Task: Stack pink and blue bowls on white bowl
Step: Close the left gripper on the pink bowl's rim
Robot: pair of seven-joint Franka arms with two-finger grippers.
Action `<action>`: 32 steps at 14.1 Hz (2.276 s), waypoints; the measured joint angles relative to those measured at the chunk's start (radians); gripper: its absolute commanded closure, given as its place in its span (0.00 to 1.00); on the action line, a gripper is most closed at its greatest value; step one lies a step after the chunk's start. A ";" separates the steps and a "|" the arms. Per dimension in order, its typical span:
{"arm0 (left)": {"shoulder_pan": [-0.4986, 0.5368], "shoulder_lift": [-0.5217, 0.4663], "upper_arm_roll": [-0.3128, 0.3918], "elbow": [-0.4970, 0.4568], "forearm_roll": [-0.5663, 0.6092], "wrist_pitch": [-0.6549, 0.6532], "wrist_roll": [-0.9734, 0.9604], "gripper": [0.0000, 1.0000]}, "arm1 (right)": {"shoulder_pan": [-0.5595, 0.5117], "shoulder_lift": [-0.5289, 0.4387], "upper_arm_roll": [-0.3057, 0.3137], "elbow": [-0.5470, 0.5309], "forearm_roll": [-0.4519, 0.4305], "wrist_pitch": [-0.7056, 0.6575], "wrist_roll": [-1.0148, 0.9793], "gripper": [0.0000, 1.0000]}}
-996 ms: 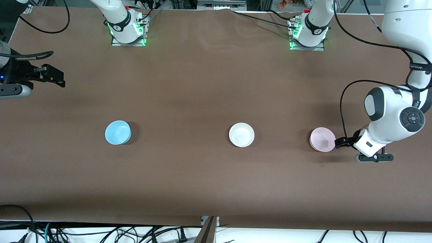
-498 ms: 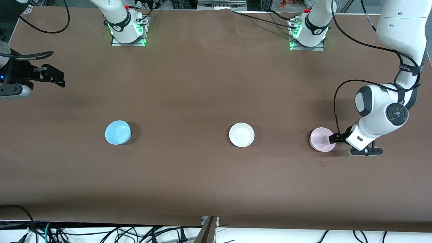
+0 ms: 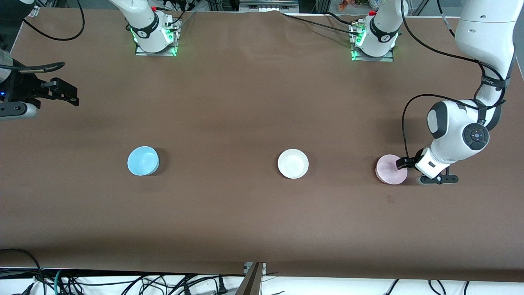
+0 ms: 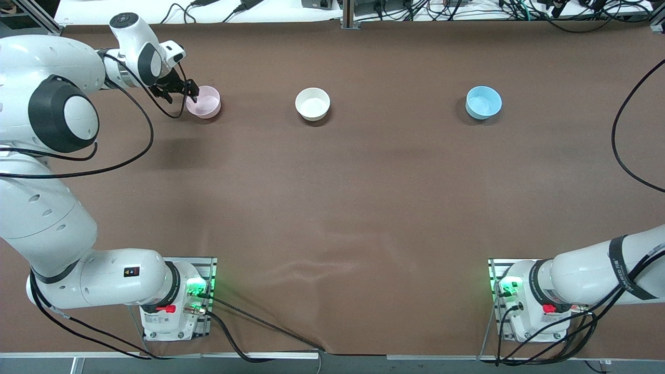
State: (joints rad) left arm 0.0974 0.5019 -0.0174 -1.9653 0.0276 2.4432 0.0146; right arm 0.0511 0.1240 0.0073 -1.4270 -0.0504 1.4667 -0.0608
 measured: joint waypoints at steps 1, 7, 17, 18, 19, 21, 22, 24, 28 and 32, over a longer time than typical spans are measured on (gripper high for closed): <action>0.000 -0.003 0.000 -0.009 0.000 0.001 0.000 0.14 | 0.000 0.000 0.000 0.000 0.000 0.000 0.000 0.00; 0.000 -0.014 -0.002 -0.044 0.000 0.008 0.000 0.38 | 0.000 0.000 0.000 0.000 0.000 0.000 0.000 0.00; 0.000 -0.035 -0.013 -0.043 0.000 0.013 -0.001 0.73 | 0.000 0.000 0.000 0.000 0.000 0.000 0.000 0.00; 0.000 -0.036 -0.013 -0.043 0.000 0.014 -0.001 0.73 | 0.000 0.000 0.000 0.000 0.000 0.000 0.000 0.00; 0.000 -0.036 -0.013 -0.043 0.000 0.019 -0.001 0.73 | 0.000 0.000 0.000 0.000 0.000 0.000 0.000 0.00; 0.000 -0.036 -0.013 -0.044 0.000 0.028 -0.001 0.73 | 0.000 0.000 0.000 0.000 0.000 0.000 0.000 0.00; 0.000 -0.036 -0.013 -0.044 0.000 0.029 -0.001 0.73 | 0.000 0.000 0.000 0.000 0.000 0.000 0.000 0.00; 0.000 -0.034 -0.013 -0.045 0.000 0.033 -0.001 0.73 | 0.000 0.000 0.000 0.000 0.000 0.000 0.000 0.00; 0.000 -0.028 -0.013 -0.051 0.000 0.064 -0.001 0.73 | 0.000 0.000 0.000 0.000 0.000 0.000 0.000 0.00; 0.000 -0.023 -0.013 -0.051 0.000 0.070 -0.002 0.85 | 0.000 0.000 0.000 0.000 0.000 0.000 0.000 0.00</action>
State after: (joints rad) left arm 0.0971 0.4792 -0.0307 -2.0168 0.0276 2.5133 0.0127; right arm 0.0511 0.1241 0.0073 -1.4270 -0.0504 1.4667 -0.0608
